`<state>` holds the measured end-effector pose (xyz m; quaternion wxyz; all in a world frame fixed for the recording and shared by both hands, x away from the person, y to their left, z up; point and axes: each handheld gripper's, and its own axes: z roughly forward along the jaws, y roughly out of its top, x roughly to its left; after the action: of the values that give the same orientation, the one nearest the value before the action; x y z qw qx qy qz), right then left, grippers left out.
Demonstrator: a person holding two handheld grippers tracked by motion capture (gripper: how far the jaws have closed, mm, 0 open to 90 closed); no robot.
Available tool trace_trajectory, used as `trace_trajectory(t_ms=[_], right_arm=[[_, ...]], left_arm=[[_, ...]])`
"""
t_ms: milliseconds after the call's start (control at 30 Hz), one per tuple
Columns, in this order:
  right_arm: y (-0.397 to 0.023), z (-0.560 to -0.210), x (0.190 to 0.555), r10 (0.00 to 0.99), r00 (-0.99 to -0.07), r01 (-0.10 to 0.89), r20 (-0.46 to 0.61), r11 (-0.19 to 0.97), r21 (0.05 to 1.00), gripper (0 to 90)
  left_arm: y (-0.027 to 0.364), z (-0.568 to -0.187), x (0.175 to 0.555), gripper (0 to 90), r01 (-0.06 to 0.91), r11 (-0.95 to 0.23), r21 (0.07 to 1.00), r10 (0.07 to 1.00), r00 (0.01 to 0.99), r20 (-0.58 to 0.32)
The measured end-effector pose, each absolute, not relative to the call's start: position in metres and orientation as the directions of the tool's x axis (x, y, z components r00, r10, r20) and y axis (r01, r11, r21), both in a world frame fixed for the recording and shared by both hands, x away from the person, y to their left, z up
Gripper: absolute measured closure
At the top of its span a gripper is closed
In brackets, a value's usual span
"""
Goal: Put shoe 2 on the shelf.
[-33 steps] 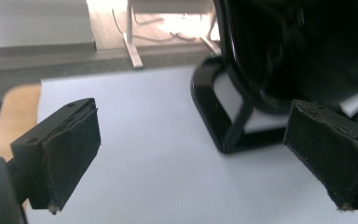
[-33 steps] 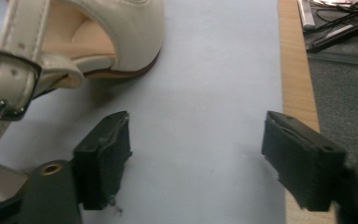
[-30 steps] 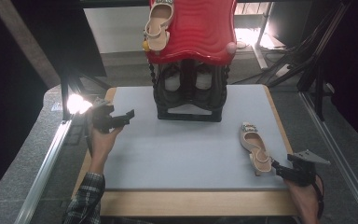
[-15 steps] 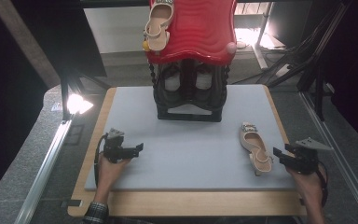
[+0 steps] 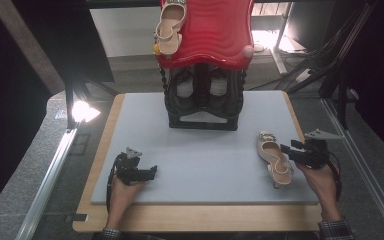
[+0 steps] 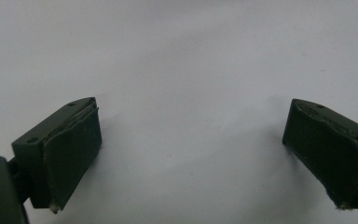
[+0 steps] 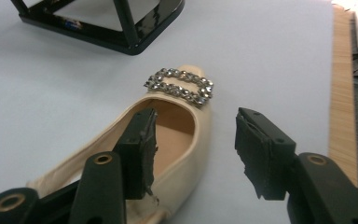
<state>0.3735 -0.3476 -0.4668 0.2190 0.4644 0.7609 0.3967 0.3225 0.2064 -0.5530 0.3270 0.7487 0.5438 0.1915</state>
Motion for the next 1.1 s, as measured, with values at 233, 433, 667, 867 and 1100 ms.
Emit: trace_trajectory(t_ms=[233,433,667,867,1100], right_arm=[[-0.344,-0.477,0.389,0.874,-0.484,0.583,0.032,0.295,0.757,52.0],[-0.342,-0.482,0.390,0.865,-0.499,0.603,0.055,0.301,0.739,52.0],[-0.342,-0.478,0.393,0.875,-0.480,0.637,0.061,0.300,0.709,57.0],[-0.336,-0.477,0.394,0.871,-0.489,0.631,0.051,0.313,0.710,56.9],[-0.336,-0.484,0.394,0.887,-0.460,0.659,0.042,0.309,0.685,56.1]], left_arm=[[0.206,-0.553,0.323,4.4,0.689,-0.195,0.697,0.940,0.335,-0.068],[0.206,-0.553,0.323,4.3,0.690,-0.196,0.697,0.940,0.336,-0.068],[0.206,-0.553,0.323,4.3,0.689,-0.196,0.697,0.940,0.336,-0.067],[0.206,-0.553,0.323,4.3,0.689,-0.196,0.697,0.940,0.336,-0.067],[0.206,-0.553,0.323,4.3,0.689,-0.197,0.697,0.939,0.336,-0.067]])
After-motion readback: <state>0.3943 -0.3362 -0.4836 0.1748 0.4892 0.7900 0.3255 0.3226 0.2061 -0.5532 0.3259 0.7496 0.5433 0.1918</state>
